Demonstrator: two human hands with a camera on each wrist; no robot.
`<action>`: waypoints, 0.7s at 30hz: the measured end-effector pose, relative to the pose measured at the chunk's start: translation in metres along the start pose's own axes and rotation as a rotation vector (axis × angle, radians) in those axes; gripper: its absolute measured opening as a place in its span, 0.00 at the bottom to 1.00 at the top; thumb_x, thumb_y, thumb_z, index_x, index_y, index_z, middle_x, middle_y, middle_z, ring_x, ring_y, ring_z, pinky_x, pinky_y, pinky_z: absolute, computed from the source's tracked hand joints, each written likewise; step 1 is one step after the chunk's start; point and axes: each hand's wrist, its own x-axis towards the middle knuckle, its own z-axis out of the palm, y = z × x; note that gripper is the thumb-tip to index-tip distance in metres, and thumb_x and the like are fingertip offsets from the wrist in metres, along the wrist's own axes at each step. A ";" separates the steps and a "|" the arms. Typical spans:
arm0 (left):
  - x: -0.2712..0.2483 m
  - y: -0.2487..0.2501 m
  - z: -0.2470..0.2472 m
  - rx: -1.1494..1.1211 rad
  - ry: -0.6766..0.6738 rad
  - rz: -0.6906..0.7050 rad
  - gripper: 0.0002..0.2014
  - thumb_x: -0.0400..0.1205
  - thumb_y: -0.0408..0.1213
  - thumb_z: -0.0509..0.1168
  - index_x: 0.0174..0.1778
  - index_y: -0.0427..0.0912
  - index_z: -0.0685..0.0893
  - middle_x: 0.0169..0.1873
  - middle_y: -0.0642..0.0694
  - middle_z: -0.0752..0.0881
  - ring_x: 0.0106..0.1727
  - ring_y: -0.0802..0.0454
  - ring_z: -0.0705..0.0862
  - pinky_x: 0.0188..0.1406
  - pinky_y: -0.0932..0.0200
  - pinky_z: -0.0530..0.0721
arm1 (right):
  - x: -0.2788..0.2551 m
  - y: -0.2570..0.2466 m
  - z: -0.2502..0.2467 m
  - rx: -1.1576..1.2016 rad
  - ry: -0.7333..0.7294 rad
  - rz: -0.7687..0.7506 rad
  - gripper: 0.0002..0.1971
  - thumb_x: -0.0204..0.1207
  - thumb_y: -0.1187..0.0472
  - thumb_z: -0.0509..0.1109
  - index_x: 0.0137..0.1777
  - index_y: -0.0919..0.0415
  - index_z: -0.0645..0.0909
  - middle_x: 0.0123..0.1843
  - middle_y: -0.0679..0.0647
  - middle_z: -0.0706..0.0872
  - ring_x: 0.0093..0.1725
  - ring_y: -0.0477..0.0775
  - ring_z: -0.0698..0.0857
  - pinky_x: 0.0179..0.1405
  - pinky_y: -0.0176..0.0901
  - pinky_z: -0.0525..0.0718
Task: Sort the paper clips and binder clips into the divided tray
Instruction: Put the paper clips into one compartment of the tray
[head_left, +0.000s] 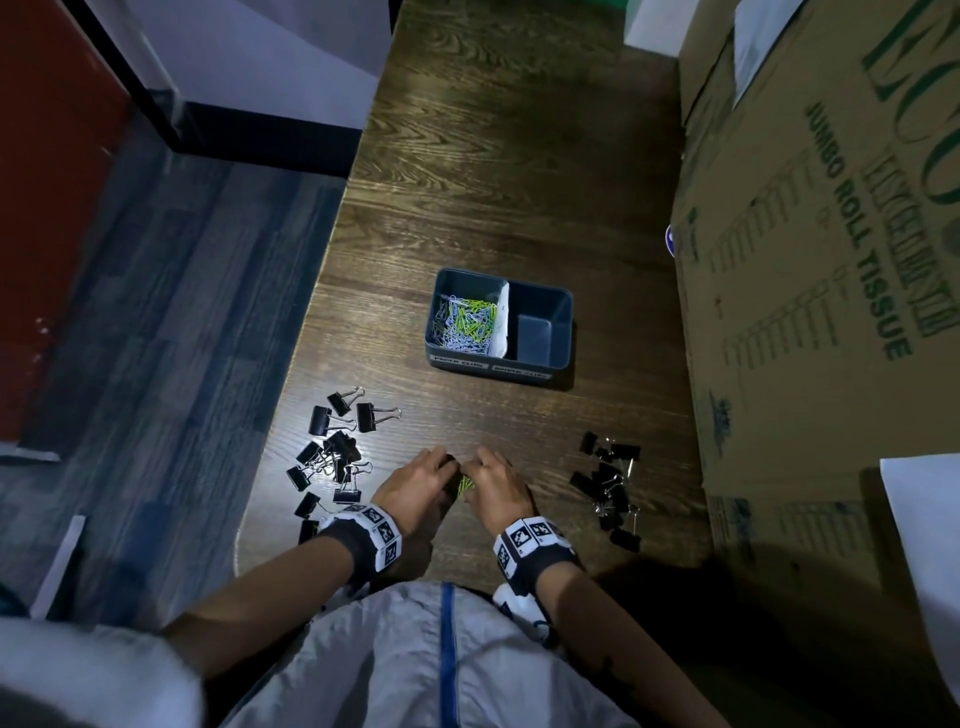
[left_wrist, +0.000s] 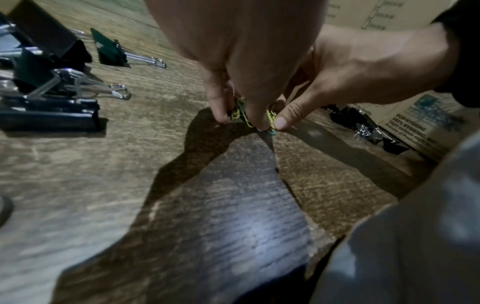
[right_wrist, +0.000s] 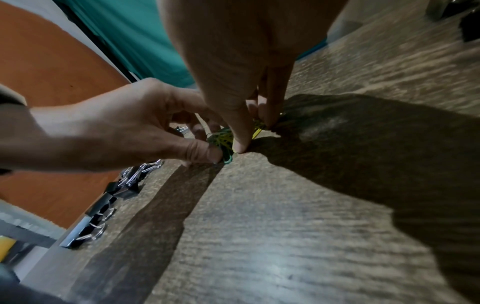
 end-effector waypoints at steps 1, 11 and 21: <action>-0.001 0.000 0.000 -0.021 0.014 0.002 0.21 0.75 0.30 0.70 0.65 0.36 0.80 0.59 0.38 0.78 0.56 0.39 0.81 0.48 0.47 0.83 | 0.000 0.000 -0.001 -0.001 0.000 -0.001 0.19 0.77 0.67 0.73 0.68 0.61 0.84 0.66 0.59 0.80 0.69 0.62 0.78 0.67 0.53 0.76; 0.010 -0.017 -0.019 -0.256 0.025 -0.217 0.07 0.72 0.28 0.74 0.41 0.43 0.87 0.41 0.49 0.82 0.45 0.46 0.85 0.43 0.64 0.75 | 0.006 0.012 -0.022 0.138 0.017 0.225 0.06 0.70 0.62 0.73 0.46 0.54 0.84 0.41 0.58 0.89 0.44 0.65 0.88 0.40 0.49 0.85; 0.012 -0.013 -0.072 -0.387 0.197 -0.117 0.03 0.76 0.31 0.75 0.38 0.40 0.87 0.36 0.46 0.86 0.38 0.51 0.85 0.41 0.51 0.86 | -0.004 0.020 -0.042 0.293 0.035 0.301 0.03 0.69 0.61 0.77 0.39 0.52 0.91 0.34 0.47 0.88 0.42 0.52 0.89 0.39 0.40 0.83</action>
